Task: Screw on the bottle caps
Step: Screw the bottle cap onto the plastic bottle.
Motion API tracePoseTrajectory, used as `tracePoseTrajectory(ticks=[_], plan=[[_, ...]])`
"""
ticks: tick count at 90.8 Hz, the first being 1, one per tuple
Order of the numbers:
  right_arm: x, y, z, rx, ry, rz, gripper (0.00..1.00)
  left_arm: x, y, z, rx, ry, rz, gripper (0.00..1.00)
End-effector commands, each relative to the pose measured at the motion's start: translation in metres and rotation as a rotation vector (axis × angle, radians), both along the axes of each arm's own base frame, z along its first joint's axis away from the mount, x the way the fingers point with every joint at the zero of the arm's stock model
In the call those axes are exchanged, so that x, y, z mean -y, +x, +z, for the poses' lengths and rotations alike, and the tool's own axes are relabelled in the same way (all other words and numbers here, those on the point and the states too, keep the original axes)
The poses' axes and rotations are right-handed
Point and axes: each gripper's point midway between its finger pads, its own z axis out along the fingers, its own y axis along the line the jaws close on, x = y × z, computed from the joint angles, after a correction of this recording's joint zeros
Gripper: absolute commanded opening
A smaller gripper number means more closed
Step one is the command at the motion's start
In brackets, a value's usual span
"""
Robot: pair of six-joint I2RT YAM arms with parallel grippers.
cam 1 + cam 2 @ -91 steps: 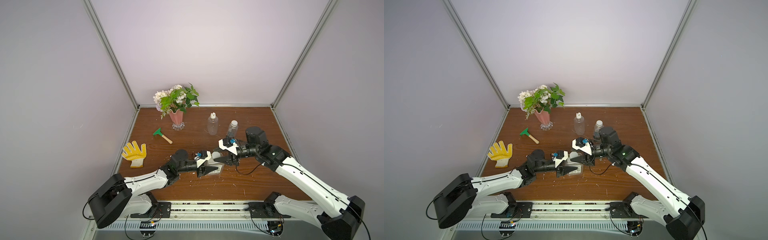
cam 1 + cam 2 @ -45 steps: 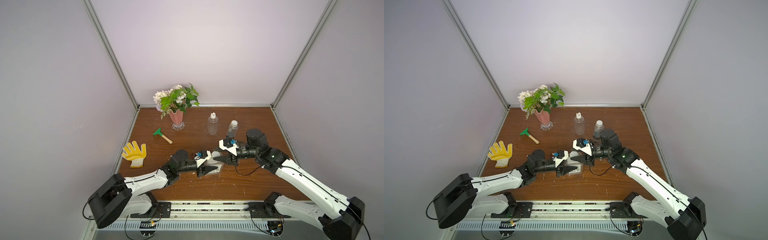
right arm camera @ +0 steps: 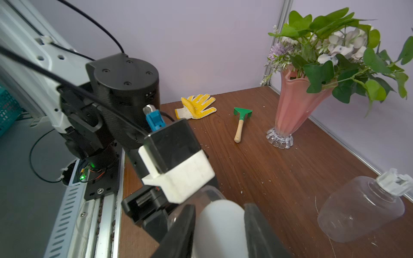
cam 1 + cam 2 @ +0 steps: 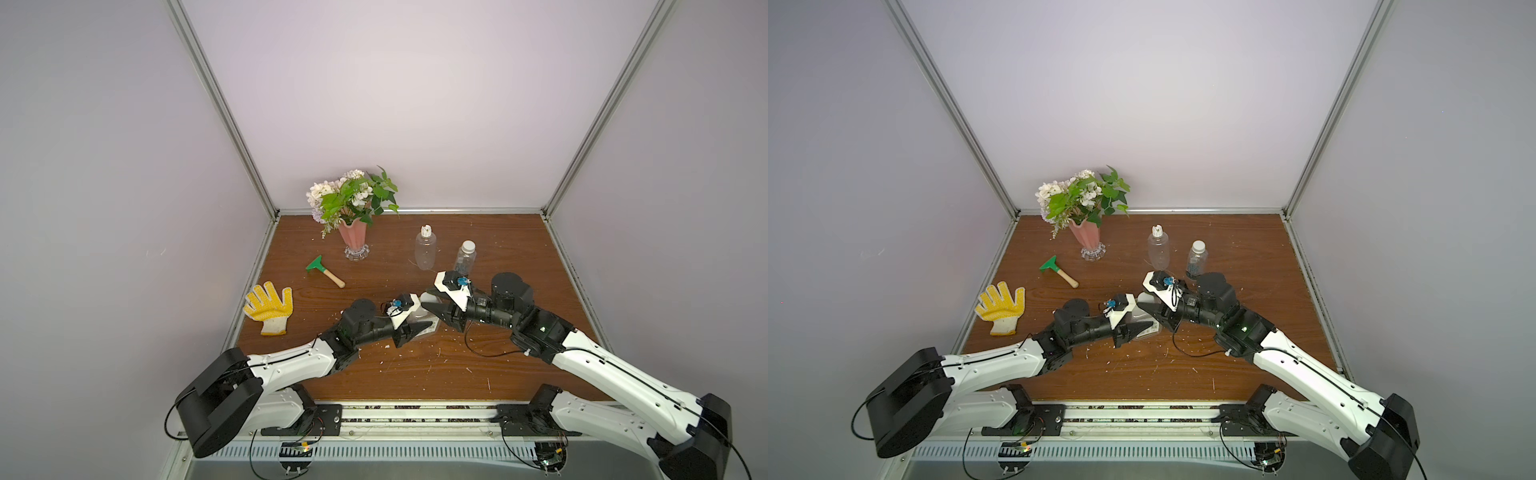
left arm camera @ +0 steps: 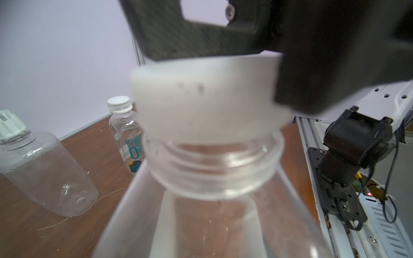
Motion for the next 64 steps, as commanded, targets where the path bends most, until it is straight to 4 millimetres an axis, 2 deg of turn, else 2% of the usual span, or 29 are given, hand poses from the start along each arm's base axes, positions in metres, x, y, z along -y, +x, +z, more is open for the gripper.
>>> tracePoseTrajectory(ticks=[1,16,30,48,55,64], plan=[[0.008,0.006,-0.034,-0.101,-0.079,-0.1,0.42,0.003,0.015,0.076,0.184,-0.179,0.042,0.44],[0.005,0.003,-0.019,-0.074,-0.07,-0.078,0.43,0.004,0.022,0.066,0.154,-0.164,0.07,0.44],[0.012,-0.002,0.012,-0.004,-0.05,-0.066,0.48,0.003,0.025,0.055,0.13,-0.146,0.085,0.44],[0.021,-0.025,0.059,0.113,0.019,0.022,0.71,0.003,0.028,0.039,0.094,-0.115,0.101,0.44],[0.024,-0.029,0.066,0.131,0.03,0.037,0.74,0.004,0.028,0.035,0.087,-0.108,0.095,0.44],[0.031,-0.017,0.065,0.124,0.016,-0.015,0.73,0.005,0.028,0.033,0.081,-0.105,0.091,0.44]])
